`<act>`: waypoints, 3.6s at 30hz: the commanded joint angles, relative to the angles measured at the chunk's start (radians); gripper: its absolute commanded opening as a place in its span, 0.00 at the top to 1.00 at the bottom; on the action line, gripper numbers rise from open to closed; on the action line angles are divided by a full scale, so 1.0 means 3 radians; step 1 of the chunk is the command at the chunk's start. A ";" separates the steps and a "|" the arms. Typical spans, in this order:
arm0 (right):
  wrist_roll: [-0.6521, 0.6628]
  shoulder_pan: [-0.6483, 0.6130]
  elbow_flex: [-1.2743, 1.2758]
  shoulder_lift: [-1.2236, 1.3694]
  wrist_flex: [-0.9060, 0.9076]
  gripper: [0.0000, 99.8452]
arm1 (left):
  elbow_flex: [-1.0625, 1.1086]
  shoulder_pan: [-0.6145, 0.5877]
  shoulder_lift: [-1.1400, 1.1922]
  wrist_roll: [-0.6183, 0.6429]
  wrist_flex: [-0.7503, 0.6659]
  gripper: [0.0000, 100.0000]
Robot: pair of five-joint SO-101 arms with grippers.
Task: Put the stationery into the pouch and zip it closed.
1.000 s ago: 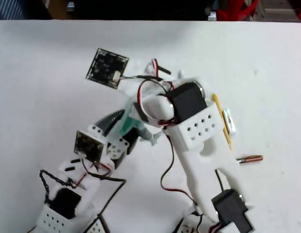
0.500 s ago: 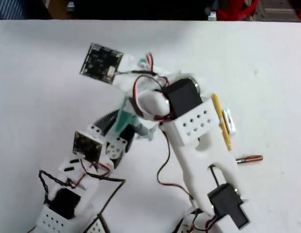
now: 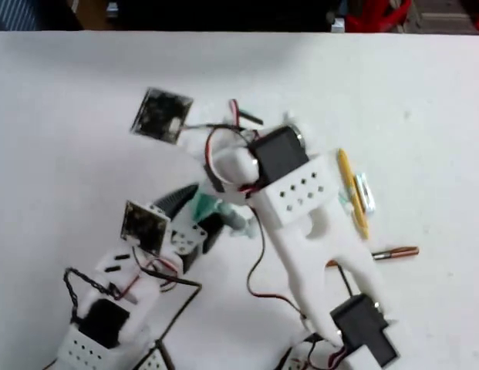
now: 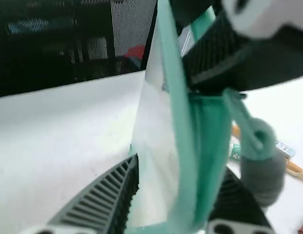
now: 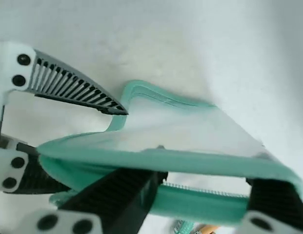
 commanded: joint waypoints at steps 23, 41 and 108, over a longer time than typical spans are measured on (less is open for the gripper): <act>0.0061 0.0156 -0.1110 -0.0954 0.0100 0.98 | -0.0808 0.0084 -0.0023 -0.0261 -0.0225 0.98; -0.0660 0.1951 -0.0445 -0.0811 -0.0033 0.86 | -0.1703 0.0192 0.1695 -0.0072 -0.0066 0.98; -0.1473 0.0969 -0.2931 0.0171 0.0059 0.98 | -0.0880 0.0084 0.0059 -0.0286 0.0460 0.98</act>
